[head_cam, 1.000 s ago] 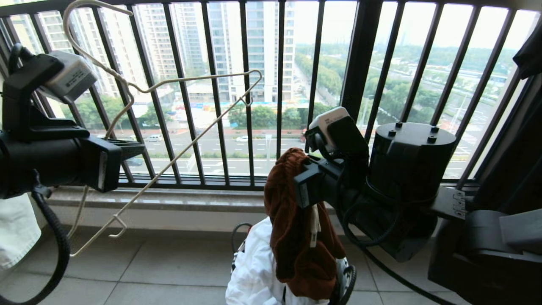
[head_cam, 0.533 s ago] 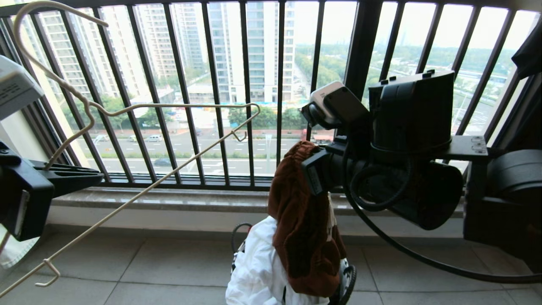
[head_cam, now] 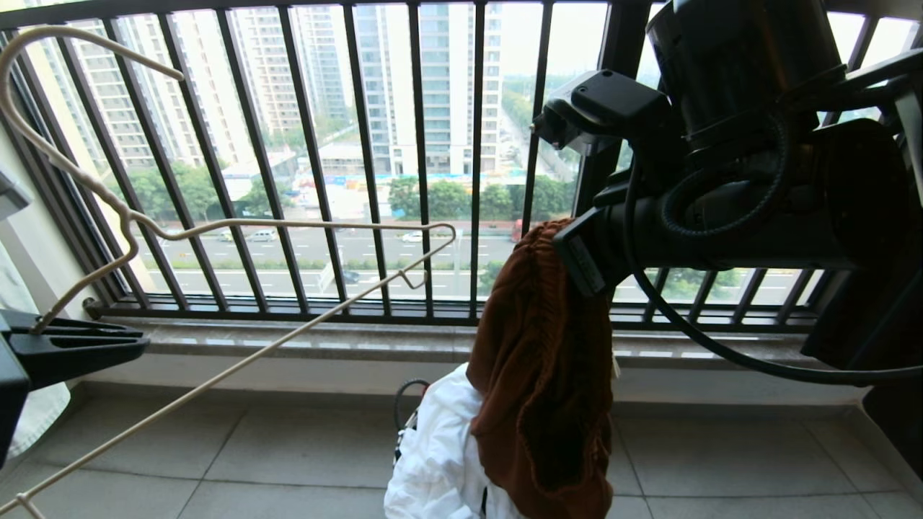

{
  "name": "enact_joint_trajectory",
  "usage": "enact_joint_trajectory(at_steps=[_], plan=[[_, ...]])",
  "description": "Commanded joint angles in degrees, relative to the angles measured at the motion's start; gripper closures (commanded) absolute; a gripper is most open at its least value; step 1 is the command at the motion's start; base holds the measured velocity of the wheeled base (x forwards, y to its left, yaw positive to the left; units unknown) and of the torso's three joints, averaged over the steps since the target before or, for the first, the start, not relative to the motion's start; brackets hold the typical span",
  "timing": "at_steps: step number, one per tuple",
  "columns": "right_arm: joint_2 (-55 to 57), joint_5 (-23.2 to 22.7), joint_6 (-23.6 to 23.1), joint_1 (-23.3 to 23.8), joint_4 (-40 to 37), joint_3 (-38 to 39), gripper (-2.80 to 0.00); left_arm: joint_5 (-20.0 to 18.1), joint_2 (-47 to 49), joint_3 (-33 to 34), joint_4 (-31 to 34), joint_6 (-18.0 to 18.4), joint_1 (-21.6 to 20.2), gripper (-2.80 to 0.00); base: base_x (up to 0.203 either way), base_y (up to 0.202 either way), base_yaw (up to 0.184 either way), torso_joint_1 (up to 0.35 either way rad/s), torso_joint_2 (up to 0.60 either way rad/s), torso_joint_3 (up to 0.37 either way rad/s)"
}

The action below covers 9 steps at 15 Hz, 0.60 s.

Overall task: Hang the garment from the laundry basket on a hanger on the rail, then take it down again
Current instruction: Hang the clothes on the clothes rack

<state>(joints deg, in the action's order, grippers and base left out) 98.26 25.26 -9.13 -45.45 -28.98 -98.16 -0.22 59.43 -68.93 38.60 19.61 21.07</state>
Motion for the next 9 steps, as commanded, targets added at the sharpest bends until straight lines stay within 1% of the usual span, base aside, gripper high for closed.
enact_joint_trajectory(at_steps=[1,3,4,5,6,7,8,9], plan=[[2.72,-5.19,0.31,1.46,-9.56,-7.48,0.00,-0.22,-0.63,0.11,0.69,0.87,0.99,0.00,0.000,0.000,0.000,0.000,0.00,0.000],[4.62,-10.43,0.53,3.05,-15.57,-13.69,0.00,-0.31,-1.15,0.11,0.69,0.87,1.13,0.00,0.000,0.000,0.000,0.000,0.00,0.000],[5.64,-11.99,0.61,3.94,-15.88,-14.87,0.00,-0.38,-1.25,0.11,0.67,0.87,1.35,0.00,0.000,0.000,0.000,0.000,0.00,0.000],[6.17,-12.38,1.80,4.50,-14.23,-14.72,0.00,-0.54,-1.25,0.11,0.60,0.87,1.80,0.00,0.000,0.000,0.000,0.000,0.00,0.000],[6.30,-12.58,4.20,4.70,-13.13,-14.70,0.00,-2.05,-1.37,0.24,0.65,0.87,2.55,0.00,0.000,0.000,0.000,0.000,0.00,0.000],[6.32,-13.96,6.23,4.81,-12.71,-14.70,0.00,-4.27,-1.66,0.36,0.76,0.85,3.28,0.00,0.000,0.000,0.000,0.000,0.00,0.000],[6.33,-16.77,7.49,5.38,-12.64,-14.70,0.00,-4.93,-1.54,0.76,0.77,0.87,3.44,0.00,0.000,0.000,0.000,0.000,0.00,0.000],[6.40,-18.61,9.07,6.06,-12.56,-14.70,0.00,-5.05,-1.46,0.89,0.78,0.87,4.06,0.00,0.000,0.000,0.000,0.000,0.00,0.000]])
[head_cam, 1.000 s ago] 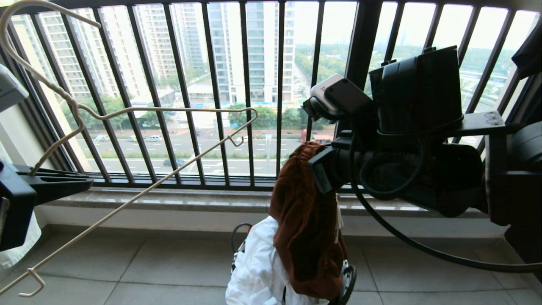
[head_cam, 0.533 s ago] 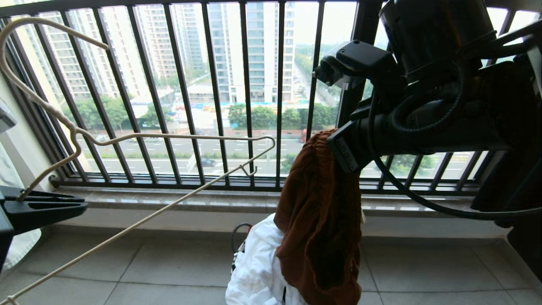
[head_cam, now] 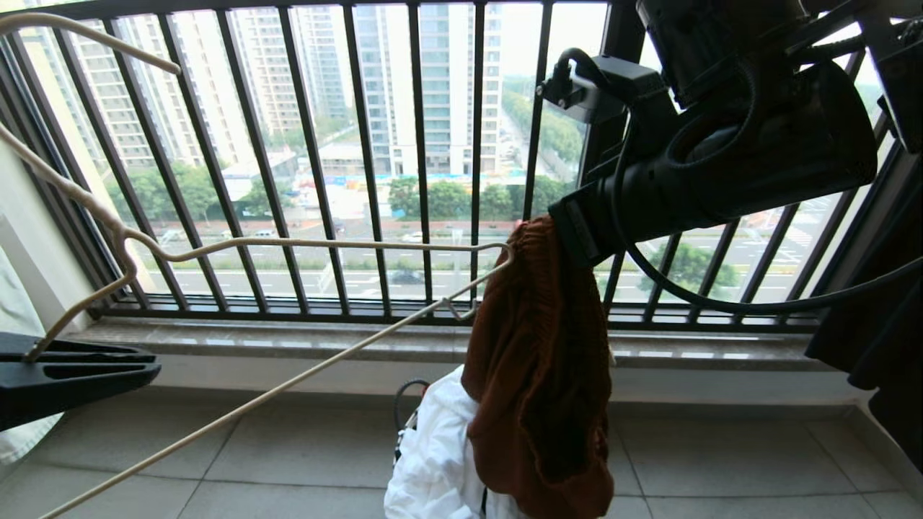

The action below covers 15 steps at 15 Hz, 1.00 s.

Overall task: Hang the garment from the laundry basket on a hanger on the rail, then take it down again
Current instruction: Hang the clothes on the clothes rack

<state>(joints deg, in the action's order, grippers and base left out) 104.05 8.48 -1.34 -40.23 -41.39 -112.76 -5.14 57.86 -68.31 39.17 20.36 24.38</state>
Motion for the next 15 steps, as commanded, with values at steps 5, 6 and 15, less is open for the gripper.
enact_joint_trajectory(at_steps=[5,6,15], plan=[[2.22,-7.50,10.49,2.81,4.56,-0.09,0.00,0.24,2.77,1.86,-0.19,0.10,4.16,0.00,0.000,0.000,0.000,0.000,0.00,0.000],[2.65,-7.51,12.08,3.08,6.61,-0.09,0.00,0.13,3.49,1.87,-0.23,0.08,4.22,0.00,0.000,0.000,0.000,0.000,0.00,0.000],[5.11,-6.74,24.26,3.48,16.51,0.45,0.00,5.52,9.78,5.05,-10.75,-3.10,5.14,0.00,0.000,0.000,0.000,0.000,0.00,0.000]])
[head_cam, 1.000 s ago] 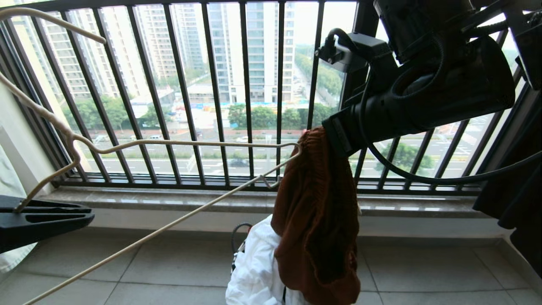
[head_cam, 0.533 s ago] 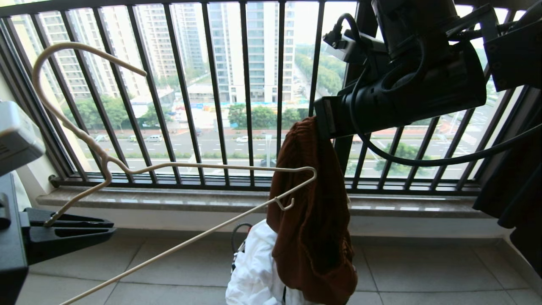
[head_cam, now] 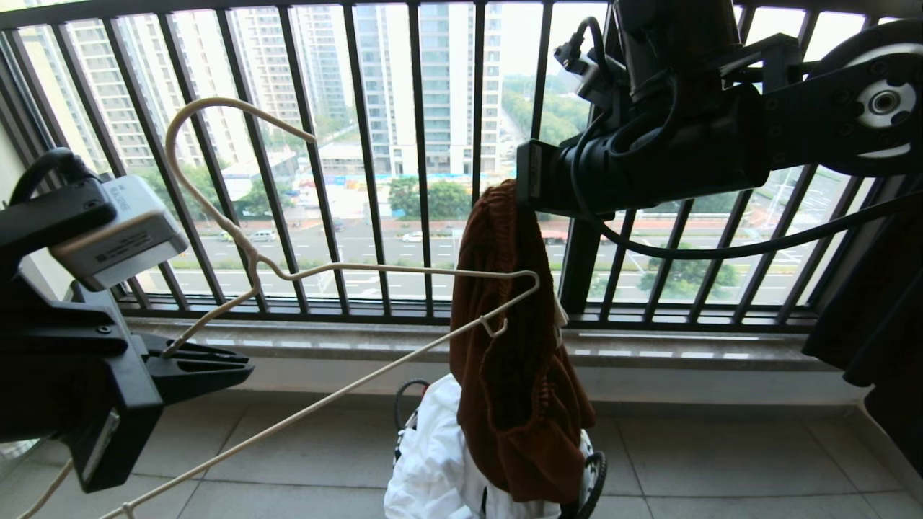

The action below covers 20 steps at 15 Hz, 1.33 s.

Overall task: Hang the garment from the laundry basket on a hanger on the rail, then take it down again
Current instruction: Hang the clothes on the clothes rack

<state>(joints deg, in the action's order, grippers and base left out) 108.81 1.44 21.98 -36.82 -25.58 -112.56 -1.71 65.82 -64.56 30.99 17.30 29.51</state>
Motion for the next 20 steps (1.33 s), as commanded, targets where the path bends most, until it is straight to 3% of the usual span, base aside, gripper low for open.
enact_joint_trajectory(at_steps=[1,3,7,10,14,18,20], plan=[[0.47,1.14,1.67,0.35,1.77,0.32,0.00,3.10,2.03,1.71,-3.90,-0.16,-0.06,0.00,0.000,0.000,0.000,0.000,0.00,0.000],[1.40,3.74,2.80,0.97,4.57,0.32,0.00,3.76,1.94,1.89,-4.00,-0.17,-0.07,0.00,0.000,0.000,0.000,0.000,0.00,0.000],[1.88,4.34,6.49,1.22,6.80,0.32,0.00,4.50,3.31,1.80,-4.57,-0.54,0.02,0.00,0.000,0.000,0.000,0.000,0.00,0.000],[3.33,6.74,9.40,1.22,9.93,0.32,0.00,6.25,5.67,1.75,-9.95,-4.88,0.75,0.00,0.000,0.000,0.000,0.000,0.00,0.000],[4.13,6.91,11.27,1.26,10.94,0.32,0.00,7.91,8.32,1.43,-10.20,-6.97,2.11,0.00,0.000,0.000,0.000,0.000,0.00,0.000],[4.90,9.54,12.41,1.54,12.12,0.32,0.00,18.24,11.84,1.95,-17.69,-8.85,2.66,0.00,0.000,0.000,0.000,0.000,0.00,0.000],[5.09,10.33,12.39,2.50,12.57,0.32,0.00,21.25,11.81,2.33,-18.27,-8.92,3.73,0.00,0.000,0.000,0.000,0.000,0.00,0.000]])
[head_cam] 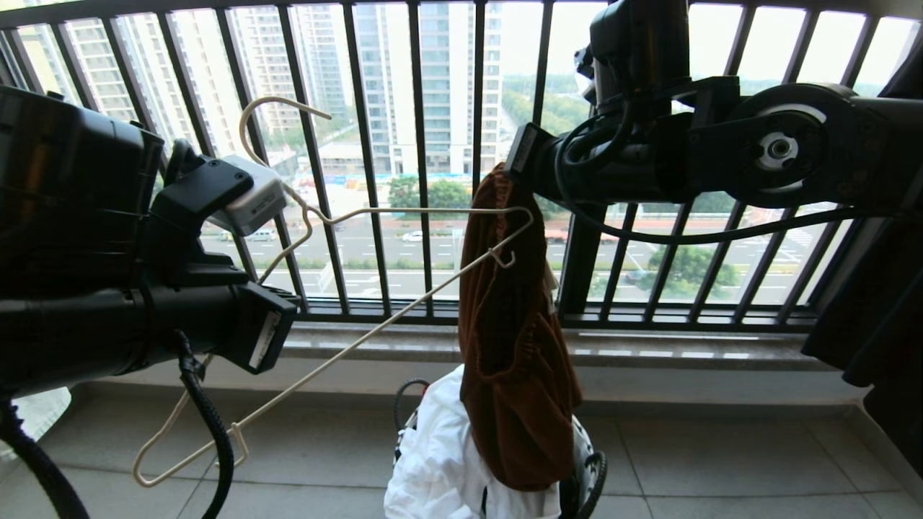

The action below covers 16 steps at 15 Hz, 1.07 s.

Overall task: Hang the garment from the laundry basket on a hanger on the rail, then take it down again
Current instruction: Hang the clothes on the clothes rack

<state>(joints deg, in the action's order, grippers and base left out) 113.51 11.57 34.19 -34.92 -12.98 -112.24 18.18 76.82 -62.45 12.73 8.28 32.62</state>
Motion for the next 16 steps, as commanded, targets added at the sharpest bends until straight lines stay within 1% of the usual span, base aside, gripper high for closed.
enact_joint_trajectory(at_steps=[1,3,5,6,7,8,9,10,11,12,13,14,15,16], plan=[[0.40,0.30,0.17,0.92,-0.02,0.00,0.00,2.65,0.87,0.22,-0.03,0.15,0.69,0.00,0.000,0.000,0.000,0.000,0.00,0.000],[0.19,0.30,0.26,1.34,-0.11,0.00,0.00,6.01,1.23,0.22,-0.05,0.24,0.69,0.00,0.000,0.000,0.000,0.000,0.00,0.000],[0.10,1.55,0.17,1.34,-0.04,0.00,0.00,9.36,1.63,0.15,-0.07,0.24,0.78,0.00,0.000,0.000,0.000,0.000,0.00,0.000],[0.05,1.79,0.08,1.34,-0.02,0.00,0.00,10.50,1.74,0.13,-0.07,0.18,1.22,0.00,0.000,0.000,0.000,0.000,0.00,0.000],[0.05,1.80,0.08,1.34,-0.11,0.00,0.00,10.71,1.78,0.13,-0.09,0.02,1.68,0.00,0.000,0.000,0.000,0.000,0.00,0.000],[0.14,2.06,0.17,1.34,-0.11,0.00,0.00,11.19,1.93,0.15,-0.10,-0.37,3.24,0.00,0.000,0.000,0.000,0.000,0.00,0.000],[0.24,2.82,0.26,1.33,-0.39,0.00,0.00,13.06,2.25,0.20,-0.11,-1.19,5.00,0.00,0.000,0.000,0.000,0.000,0.00,0.000],[0.40,3.99,0.49,1.08,-0.63,0.00,0.00,16.19,3.11,0.32,-0.14,-2.12,6.86,0.00,0.000,0.000,0.000,0.000,0.00,0.000],[0.55,4.14,1.27,0.95,-0.64,0.00,0.00,18.11,4.32,0.70,-0.24,-3.22,8.37,0.00,0.000,0.000,0.000,0.000,0.00,0.000],[0.52,4.48,2.32,0.78,-0.73,-0.02,0.00,19.09,5.58,0.80,-0.99,-4.44,9.37,0.00,0.000,0.000,0.000,0.000,0.00,0.000],[0.60,6.17,2.60,0.40,-0.78,0.00,0.00,21.15,6.81,0.96,-3.41,-5.26,10.08,0.00,0.000,0.000,0.000,0.000,0.00,0.000],[0.73,8.95,2.53,0.13,-0.67,0.00,0.00,24.59,7.84,1.31,-5.79,-5.41,10.41,0.00,0.000,0.000,0.000,0.000,0.00,0.000],[0.76,10.75,2.46,0.03,-0.49,0.00,0.00,27.82,8.97,1.87,-7.95,-5.41,10.87,0.00,0.000,0.000,0.000,0.000,0.00,0.000],[0.58,10.85,2.54,0.02,-0.46,0.00,0.00,29.93,9.75,2.09,-9.18,-5.40,11.78,0.00,0.000,0.000,0.000,0.000,0.00,0.000]])
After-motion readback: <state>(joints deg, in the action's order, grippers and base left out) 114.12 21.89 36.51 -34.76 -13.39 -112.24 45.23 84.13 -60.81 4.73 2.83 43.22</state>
